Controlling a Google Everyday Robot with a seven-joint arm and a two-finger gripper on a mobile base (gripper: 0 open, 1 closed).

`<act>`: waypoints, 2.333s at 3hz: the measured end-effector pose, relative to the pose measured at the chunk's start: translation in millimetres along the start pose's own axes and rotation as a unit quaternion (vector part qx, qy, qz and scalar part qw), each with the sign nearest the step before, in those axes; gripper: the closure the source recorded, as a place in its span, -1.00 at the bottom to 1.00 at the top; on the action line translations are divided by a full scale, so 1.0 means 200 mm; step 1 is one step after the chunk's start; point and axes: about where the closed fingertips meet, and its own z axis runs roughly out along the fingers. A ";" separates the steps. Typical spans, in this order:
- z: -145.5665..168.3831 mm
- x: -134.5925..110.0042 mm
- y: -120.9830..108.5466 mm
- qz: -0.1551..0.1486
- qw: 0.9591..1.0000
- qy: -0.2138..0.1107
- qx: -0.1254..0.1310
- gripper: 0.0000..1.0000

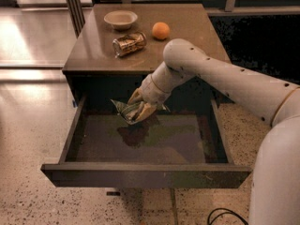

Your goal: Pick green jalapeno chip bag from top drawer and place on counter

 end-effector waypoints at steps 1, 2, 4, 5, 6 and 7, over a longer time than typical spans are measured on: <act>-0.23 -0.10 -0.08 -0.025 0.999 -0.009 0.023 1.00; -0.44 -0.19 -0.15 -0.043 0.998 -0.015 0.042 1.00; -0.63 -0.30 -0.22 -0.053 0.997 -0.005 0.056 1.00; -0.75 -0.27 -0.31 -0.065 0.995 -0.006 0.080 1.00; -0.90 -0.17 -0.46 -0.080 0.992 0.008 0.102 1.00; -1.01 -0.03 -0.57 -0.072 0.990 0.029 0.115 1.00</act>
Offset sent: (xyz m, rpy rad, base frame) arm 0.0160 -0.0263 0.1600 0.0951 -0.1658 0.0358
